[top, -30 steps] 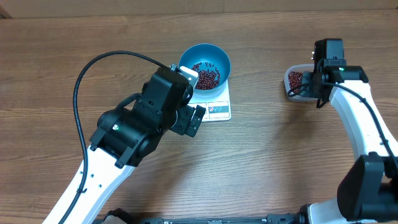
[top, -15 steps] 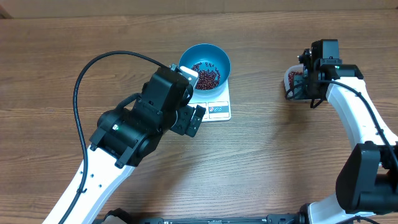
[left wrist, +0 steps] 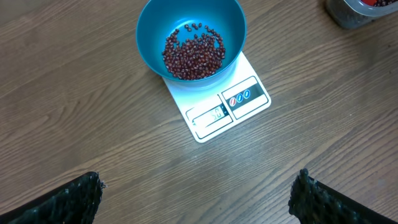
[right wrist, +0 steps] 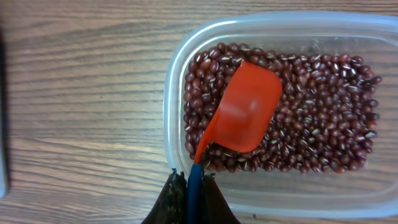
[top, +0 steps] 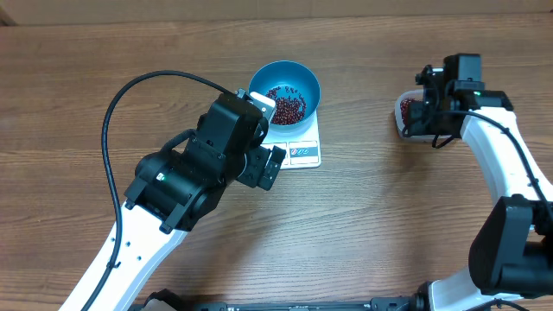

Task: Scoop item into bowl and weigh 150g on scale
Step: 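Lower the red scoop into the beans and drag it through them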

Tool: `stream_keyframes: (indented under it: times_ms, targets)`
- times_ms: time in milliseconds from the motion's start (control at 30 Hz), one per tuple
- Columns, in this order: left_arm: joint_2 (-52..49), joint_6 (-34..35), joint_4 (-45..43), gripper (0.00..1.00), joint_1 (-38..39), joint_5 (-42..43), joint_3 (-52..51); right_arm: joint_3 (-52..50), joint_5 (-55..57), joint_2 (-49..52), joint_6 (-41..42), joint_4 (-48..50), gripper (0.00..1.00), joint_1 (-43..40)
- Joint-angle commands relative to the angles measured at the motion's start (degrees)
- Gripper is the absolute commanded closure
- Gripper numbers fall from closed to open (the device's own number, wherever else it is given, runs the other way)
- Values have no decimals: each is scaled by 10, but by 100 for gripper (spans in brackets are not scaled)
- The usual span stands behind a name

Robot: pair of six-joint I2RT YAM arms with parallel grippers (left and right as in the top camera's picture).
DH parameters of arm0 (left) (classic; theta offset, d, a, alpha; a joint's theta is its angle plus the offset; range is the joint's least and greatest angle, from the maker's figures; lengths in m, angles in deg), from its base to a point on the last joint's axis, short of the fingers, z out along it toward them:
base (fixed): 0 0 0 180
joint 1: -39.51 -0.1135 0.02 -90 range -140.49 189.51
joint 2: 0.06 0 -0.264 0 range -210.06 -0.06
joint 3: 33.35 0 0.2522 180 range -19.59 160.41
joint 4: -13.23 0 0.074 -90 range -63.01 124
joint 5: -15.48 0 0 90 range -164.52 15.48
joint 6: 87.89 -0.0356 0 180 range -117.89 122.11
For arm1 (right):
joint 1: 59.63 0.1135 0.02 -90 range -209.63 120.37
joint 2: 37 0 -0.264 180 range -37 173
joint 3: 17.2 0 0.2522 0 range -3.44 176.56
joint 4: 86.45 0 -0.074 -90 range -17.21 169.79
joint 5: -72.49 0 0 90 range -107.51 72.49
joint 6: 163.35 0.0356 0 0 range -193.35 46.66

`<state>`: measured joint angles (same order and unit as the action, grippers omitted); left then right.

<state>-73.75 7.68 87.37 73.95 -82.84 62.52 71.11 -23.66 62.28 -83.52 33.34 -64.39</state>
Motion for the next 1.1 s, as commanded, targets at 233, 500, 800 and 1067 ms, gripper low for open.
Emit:
stream_keyframes:
  times_ms: [233, 500, 800, 1067]
  targets:
    - [-2, -9, -2, 0, -4, 5, 2, -3, -150, 13, -6, 12, 96, -33]
    - [-2, -9, -2, 1, -4, 5, 2, -3, -172, 43, 16, 14, 96, -47]
    - [-2, -9, -2, 1, -4, 5, 2, -3, -250, 43, 33, 16, 96, -92]
    - [-2, -9, -2, 0, -4, 5, 2, -3, -290, 43, 33, 5, 96, -122]
